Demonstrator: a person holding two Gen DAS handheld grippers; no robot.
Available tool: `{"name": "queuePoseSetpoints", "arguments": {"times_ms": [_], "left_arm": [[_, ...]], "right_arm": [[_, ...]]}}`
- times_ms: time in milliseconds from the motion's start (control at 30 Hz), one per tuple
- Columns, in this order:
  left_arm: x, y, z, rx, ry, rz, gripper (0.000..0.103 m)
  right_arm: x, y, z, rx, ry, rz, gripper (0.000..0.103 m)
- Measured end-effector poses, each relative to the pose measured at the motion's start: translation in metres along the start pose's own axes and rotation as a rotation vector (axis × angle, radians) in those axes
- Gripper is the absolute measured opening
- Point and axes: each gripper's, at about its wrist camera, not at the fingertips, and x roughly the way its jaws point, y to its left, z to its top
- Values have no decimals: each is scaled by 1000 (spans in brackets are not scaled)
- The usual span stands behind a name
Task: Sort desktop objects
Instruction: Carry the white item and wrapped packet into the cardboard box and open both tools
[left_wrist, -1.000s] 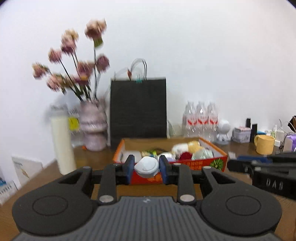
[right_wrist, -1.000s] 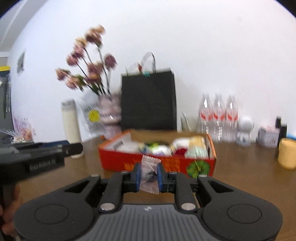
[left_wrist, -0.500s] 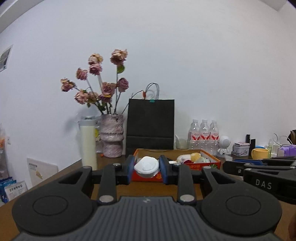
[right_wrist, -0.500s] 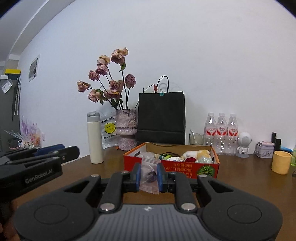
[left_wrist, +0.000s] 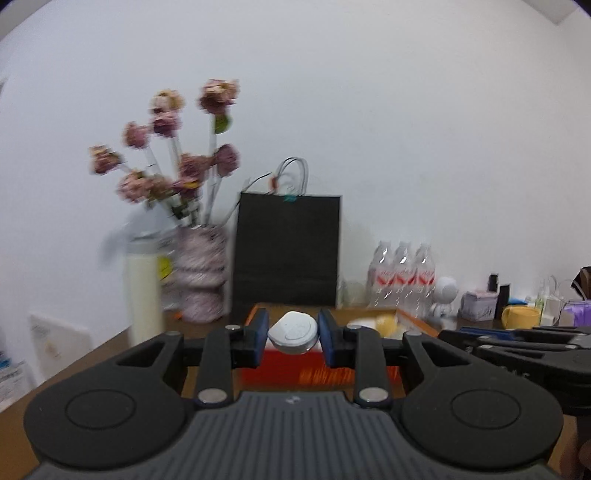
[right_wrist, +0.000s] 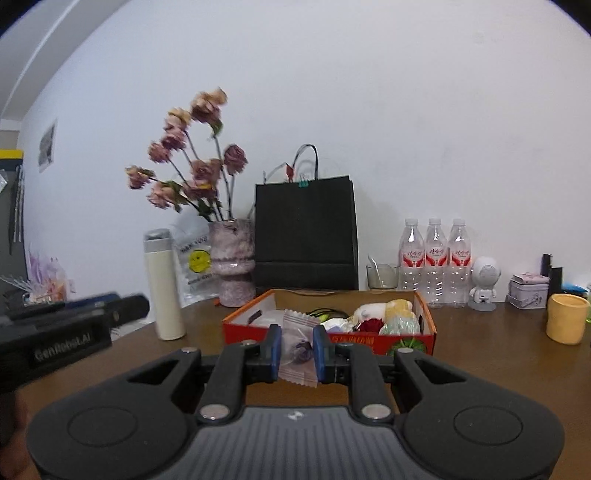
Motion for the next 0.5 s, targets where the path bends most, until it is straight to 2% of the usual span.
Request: {"name": "queuePoseSetpoints", "arguments": {"times_ms": [267,333,500], "left_arm": [[167,0,25,30,24,20,30],[204,8,31,-13,77,-6,30],[299,40,45,-121,311,-67,30]], "right_arm": [[148,-43,50,70,41,-5,17],[184,-59,60,127,89,23,17],[278,-98,81,214,299,90,17]]}}
